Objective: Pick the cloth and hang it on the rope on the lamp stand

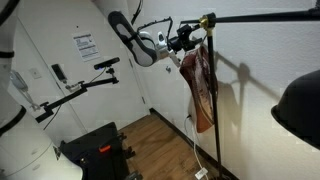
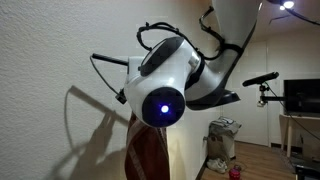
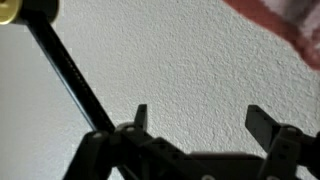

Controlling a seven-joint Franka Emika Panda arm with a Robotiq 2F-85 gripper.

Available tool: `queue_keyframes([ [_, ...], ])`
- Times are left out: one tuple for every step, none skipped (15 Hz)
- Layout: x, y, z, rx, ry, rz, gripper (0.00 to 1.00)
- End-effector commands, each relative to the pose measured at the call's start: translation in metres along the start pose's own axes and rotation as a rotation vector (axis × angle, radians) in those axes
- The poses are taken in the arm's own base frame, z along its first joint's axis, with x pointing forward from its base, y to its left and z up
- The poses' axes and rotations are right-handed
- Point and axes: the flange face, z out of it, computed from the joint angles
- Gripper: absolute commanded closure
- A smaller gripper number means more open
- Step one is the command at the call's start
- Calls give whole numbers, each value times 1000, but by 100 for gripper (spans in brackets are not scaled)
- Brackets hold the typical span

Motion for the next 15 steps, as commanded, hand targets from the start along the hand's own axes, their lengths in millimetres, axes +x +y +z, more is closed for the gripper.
queue_keyframes([
  [-4,17,-13,22,25,42,0],
  [-6,19,-16,31,22,58,0],
  [-9,22,-19,31,28,72,0],
  [-11,25,-23,23,33,82,0],
  [-13,27,-27,31,40,94,0],
  [-15,31,-32,30,45,110,0],
  [-16,33,-35,26,52,122,0],
  [-18,37,-38,26,54,158,0],
  [-20,41,-40,25,58,205,0],
  [-22,45,-42,15,59,262,0],
  [-24,49,-44,-17,61,322,0],
  [-26,51,-44,-29,76,370,0],
  [-29,52,-44,-54,88,404,0],
  [-31,52,-46,-72,97,433,0],
  [-34,52,-46,-82,107,456,0],
])
